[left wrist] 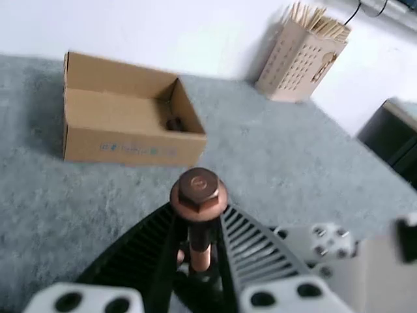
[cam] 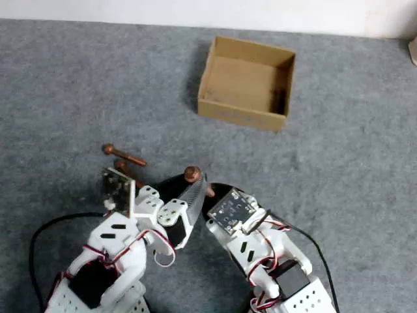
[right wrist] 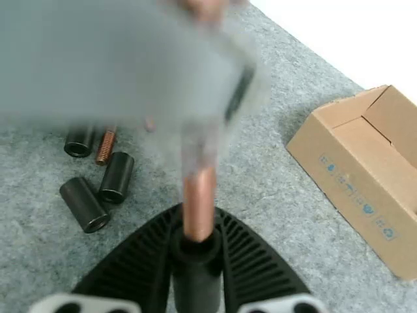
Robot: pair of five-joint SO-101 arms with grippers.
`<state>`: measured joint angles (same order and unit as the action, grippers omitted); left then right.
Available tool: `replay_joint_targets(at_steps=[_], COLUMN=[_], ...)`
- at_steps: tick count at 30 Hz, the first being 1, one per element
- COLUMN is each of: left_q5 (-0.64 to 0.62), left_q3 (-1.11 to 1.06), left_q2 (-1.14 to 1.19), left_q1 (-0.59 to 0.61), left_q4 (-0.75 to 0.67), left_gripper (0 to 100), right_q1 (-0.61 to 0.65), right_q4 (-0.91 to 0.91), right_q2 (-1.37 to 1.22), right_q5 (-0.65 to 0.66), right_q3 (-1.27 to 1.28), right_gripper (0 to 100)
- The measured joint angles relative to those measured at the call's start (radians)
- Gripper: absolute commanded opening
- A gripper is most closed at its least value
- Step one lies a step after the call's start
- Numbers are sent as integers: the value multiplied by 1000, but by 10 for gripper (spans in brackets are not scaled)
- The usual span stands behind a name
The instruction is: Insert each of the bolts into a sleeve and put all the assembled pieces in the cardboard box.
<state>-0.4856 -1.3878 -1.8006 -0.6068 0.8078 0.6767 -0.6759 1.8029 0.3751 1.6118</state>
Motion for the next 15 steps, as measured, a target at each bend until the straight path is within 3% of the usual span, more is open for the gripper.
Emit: replay_joint_targets(at_steps=[15], left_q5=[-3], left_q3=[-57], left_q2=[-11], left_q1=[-5], left_q4=[-12], left_gripper=[5], right_q1=[2], right_q4=[0], right_q2=[-2], right_q5=[0], right_q3=[8], right_gripper=[5])
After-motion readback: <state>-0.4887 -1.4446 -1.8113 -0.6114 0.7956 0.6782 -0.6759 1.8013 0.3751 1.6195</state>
